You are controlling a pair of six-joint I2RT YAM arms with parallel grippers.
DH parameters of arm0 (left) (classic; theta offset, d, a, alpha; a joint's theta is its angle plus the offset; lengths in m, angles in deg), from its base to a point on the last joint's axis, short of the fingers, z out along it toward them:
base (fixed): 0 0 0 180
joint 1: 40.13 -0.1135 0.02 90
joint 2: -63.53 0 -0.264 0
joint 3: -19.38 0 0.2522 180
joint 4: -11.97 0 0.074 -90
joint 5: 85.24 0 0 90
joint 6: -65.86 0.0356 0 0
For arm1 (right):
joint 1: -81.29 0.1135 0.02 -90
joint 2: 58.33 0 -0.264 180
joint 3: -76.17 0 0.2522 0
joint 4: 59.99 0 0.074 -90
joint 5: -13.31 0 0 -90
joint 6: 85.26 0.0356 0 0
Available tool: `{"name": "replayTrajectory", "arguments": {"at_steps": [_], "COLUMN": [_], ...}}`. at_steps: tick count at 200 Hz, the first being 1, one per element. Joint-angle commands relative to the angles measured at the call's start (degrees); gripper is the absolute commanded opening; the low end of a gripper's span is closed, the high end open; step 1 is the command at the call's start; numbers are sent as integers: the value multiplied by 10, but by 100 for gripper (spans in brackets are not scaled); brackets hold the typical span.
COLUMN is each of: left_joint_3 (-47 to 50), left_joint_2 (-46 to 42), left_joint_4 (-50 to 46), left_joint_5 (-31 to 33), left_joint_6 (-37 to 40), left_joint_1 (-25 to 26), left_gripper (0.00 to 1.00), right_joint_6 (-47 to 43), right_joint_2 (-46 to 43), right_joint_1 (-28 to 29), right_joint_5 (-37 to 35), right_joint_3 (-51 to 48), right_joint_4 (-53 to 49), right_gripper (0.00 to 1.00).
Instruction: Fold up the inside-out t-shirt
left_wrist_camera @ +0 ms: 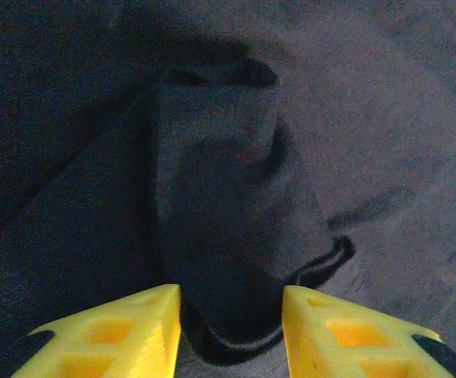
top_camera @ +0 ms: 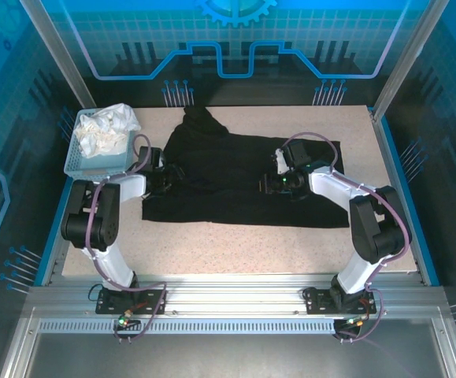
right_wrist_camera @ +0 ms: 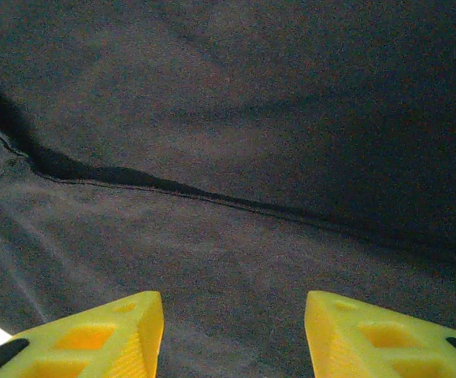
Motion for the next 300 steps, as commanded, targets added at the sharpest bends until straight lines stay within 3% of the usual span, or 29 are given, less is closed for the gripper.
{"name": "replayTrajectory", "arguments": {"at_steps": [1, 45, 85, 100, 139, 188, 221, 245, 300], "left_joint_3": [-25, -71, -164, -201, -266, -184, -58, 28, 136], "left_joint_2": [14, 40, 88, 117, 158, 60, -35, -85, -122], "left_joint_4": [-9, -7, -22, -28, -50, -31, -8, 16, 25], "left_joint_5": [-13, -31, -41, -43, -28, -17, 4, 1, -24], "left_joint_6": [14, 9, 0, -6, 2, 17, 9, -10, -12], "left_joint_1": [2, 2, 17, 21, 22, 21, 20, 14, -16], "left_gripper": [30, 3, 2, 5, 34, 53, 59, 61, 62], "right_joint_6": [-6, -6, -10, -9, -9, -11, 9, 40, 116], "right_joint_2": [7, 6, -5, -9, -19, -27, 19, 101, 289], "right_joint_1": [1, 2, 1, 0, 0, 13, 60, 103, 156], "right_joint_5": [-5, -8, -19, -21, -25, 7, 69, 103, 119], "right_joint_3": [10, 11, 9, 5, -3, -6, 26, 91, 273], "right_joint_4": [-10, -15, -24, -24, -28, 12, 103, 168, 191], "right_gripper": [52, 52, 52, 52, 52, 53, 54, 56, 67]}}
